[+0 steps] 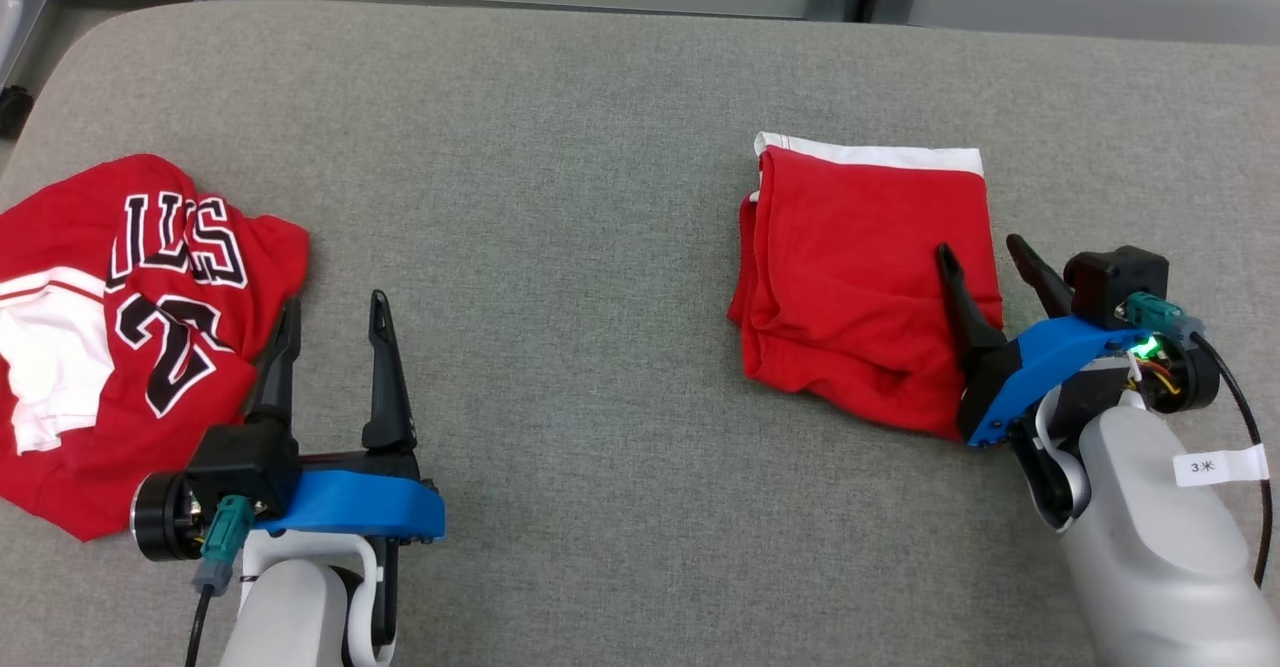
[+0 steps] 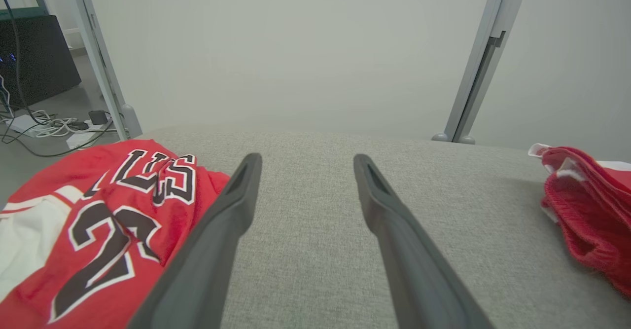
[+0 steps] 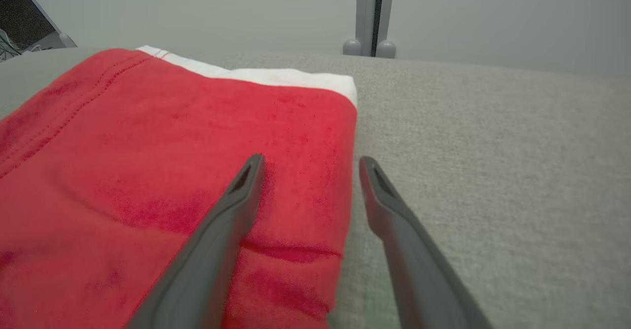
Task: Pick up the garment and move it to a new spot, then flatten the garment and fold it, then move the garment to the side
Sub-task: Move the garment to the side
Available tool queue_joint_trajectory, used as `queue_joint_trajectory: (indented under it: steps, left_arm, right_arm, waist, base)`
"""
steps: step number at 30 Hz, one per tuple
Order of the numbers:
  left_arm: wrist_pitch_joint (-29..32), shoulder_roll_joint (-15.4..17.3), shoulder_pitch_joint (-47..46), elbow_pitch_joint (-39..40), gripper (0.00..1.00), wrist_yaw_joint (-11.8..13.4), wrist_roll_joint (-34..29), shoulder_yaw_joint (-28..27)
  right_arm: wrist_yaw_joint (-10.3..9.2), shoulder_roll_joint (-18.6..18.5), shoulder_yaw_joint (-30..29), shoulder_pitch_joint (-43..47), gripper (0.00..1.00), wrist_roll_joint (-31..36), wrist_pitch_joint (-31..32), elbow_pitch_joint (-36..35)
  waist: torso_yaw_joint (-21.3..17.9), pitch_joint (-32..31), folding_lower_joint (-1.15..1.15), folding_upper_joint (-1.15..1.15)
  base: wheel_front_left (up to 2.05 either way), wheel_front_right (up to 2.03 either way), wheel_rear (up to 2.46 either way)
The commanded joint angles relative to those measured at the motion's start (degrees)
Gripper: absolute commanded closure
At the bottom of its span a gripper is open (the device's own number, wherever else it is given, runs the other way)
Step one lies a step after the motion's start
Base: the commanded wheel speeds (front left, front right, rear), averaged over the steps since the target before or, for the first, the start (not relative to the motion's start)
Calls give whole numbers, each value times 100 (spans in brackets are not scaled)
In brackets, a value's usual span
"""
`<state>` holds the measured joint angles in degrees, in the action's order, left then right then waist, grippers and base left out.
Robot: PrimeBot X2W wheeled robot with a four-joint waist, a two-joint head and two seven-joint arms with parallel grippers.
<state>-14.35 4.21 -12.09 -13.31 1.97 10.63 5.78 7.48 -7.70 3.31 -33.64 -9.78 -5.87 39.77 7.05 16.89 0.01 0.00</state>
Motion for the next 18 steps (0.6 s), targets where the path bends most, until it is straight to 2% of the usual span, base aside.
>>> queue_joint_trajectory:
  steps: [1, 11, 12, 13, 14, 18]
  left_arm:
    - [-46, -3, -120, -48, 0, -4, 40, 4]
    - [-87, -40, -156, -229, 0, -2, 68, 66]
    - [-88, -43, -152, -239, 0, -12, 73, 79]
    - [-86, -46, -152, -247, 0, -19, 75, 92]
    - [-86, -51, -155, -246, 0, -24, 80, 104]
    - [-88, -61, -191, -212, 0, -35, 84, 127]
  right_arm:
    - [3, 8, -1, -92, 0, -21, -17, 169]
    - [4, 236, 215, -1, 0, -229, 83, 1074]
    - [8, 271, 265, -10, 58, -320, 69, 1101]
    - [8, 283, 318, -31, 85, -383, 35, 1109]
    - [8, 266, 363, -66, 100, -421, -5, 1113]
    - [1, 44, 460, -267, 100, -470, -269, 1071]
  waist:
    - [34, 33, -1, 0]
    - [64, -7, -1, 0]
    - [61, -13, -1, 0]
    - [55, -17, -1, 0]
    - [44, -21, -1, 0]
    - [-26, -19, -1, 0]
  base:
    - [0, 0, 0]
    - [0, 0, 0]
    - [0, 0, 0]
    - [0, 0, 0]
    - [0, 0, 0]
    - [0, 0, 0]
